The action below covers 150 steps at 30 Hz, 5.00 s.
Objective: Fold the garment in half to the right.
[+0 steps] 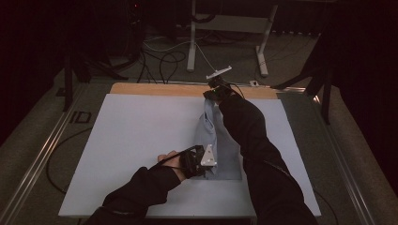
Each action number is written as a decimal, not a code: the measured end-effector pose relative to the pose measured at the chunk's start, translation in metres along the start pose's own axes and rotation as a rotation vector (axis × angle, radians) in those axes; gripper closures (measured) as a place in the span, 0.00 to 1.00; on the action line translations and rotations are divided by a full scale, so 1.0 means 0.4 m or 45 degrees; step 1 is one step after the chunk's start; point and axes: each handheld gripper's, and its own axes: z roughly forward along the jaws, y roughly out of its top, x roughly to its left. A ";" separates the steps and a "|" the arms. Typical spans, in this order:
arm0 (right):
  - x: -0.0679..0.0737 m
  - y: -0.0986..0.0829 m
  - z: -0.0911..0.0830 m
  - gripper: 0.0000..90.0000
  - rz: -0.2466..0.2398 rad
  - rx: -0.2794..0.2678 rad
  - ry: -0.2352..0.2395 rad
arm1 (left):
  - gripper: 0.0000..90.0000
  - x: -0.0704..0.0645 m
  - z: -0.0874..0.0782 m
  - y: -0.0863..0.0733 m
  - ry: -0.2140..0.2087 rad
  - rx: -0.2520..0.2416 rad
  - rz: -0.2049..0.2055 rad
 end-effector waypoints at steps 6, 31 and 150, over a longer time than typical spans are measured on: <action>-0.022 -0.021 0.002 0.94 0.019 0.009 0.009 | 0.97 -0.012 0.033 0.024 -0.007 0.023 0.031; -0.097 -0.122 0.000 0.80 0.100 -0.001 0.065 | 0.95 -0.014 0.124 0.074 -0.130 0.012 0.113; 0.092 -0.253 -0.172 0.70 -0.042 -0.034 0.223 | 0.00 0.013 -0.200 -0.440 -0.058 -0.369 -0.494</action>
